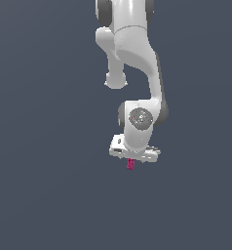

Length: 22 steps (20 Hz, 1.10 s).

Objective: Pick up the object and move it to a goal position.

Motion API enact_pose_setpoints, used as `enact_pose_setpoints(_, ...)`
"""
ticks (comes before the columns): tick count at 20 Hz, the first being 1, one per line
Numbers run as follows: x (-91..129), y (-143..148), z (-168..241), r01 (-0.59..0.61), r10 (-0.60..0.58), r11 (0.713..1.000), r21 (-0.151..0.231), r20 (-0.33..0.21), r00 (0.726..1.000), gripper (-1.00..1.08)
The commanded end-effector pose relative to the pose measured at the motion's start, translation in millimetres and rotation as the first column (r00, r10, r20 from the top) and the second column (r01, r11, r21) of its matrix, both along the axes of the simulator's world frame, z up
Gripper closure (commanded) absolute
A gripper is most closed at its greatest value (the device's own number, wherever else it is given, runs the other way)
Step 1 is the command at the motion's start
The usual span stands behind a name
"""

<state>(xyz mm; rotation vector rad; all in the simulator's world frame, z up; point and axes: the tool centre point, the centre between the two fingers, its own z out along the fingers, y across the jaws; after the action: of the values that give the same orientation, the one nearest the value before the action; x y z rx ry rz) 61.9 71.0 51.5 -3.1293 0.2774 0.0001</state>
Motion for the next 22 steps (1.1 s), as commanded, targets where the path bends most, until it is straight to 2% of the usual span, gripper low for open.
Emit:
enact_pose_setpoints(1, -1, 0, -12, 0.001, -0.001, 1.0, 0.0, -0.001, 1.0, -0.92)
enact_pose_setpoints(6, -1, 0, -35, 0.002, -0.002, 1.0, 0.0, 0.0, 1.0, -0.92)
enact_pose_setpoints(11, 1, 0, -39, 0.002, -0.002, 1.0, 0.0, 0.0, 1.0, -0.92)
enact_pose_setpoints(12, 1, 0, -39, 0.002, -0.002, 1.0, 0.0, 0.0, 1.0, 1.08)
enact_pose_setpoints(22, 0, 0, -39, 0.002, -0.002, 1.0, 0.0, 0.0, 1.0, 1.08)
